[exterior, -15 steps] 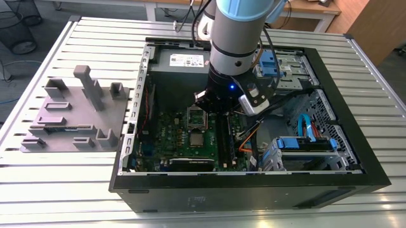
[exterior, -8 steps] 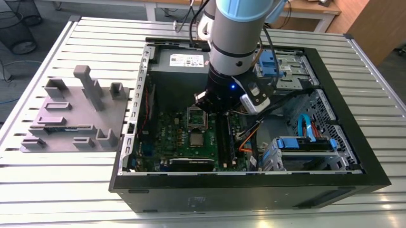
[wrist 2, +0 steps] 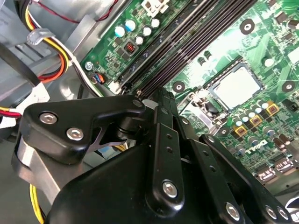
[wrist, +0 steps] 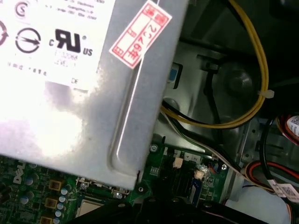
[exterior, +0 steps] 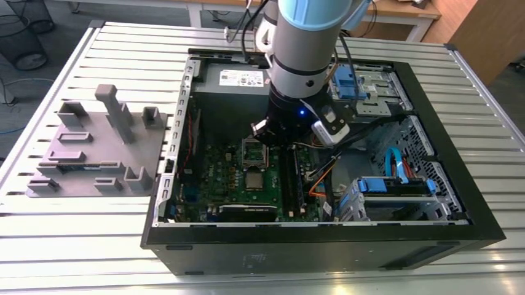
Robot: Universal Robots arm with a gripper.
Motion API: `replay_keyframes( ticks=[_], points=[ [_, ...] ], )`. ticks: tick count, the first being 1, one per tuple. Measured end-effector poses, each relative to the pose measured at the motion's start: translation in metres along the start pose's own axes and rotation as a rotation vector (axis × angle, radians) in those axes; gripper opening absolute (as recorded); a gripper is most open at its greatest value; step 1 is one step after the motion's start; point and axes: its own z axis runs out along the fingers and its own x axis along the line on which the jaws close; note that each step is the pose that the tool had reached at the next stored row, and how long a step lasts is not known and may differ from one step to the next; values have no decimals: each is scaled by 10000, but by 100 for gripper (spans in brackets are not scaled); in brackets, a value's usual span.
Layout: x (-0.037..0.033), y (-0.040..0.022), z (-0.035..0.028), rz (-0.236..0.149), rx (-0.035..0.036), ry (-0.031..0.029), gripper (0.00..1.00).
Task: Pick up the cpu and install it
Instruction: 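Close the cpu cover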
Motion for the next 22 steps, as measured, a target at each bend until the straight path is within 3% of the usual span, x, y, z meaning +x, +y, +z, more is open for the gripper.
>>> replay_keyframes(
  ticks=[7, 16, 22],
  points=[
    [-7, 50, 22, -167, -101, -27, 11],
    [0, 59, 27, -220, -102, -25, 11],
    [0, 59, 32, -1094, -117, -21, 11]
  ],
)
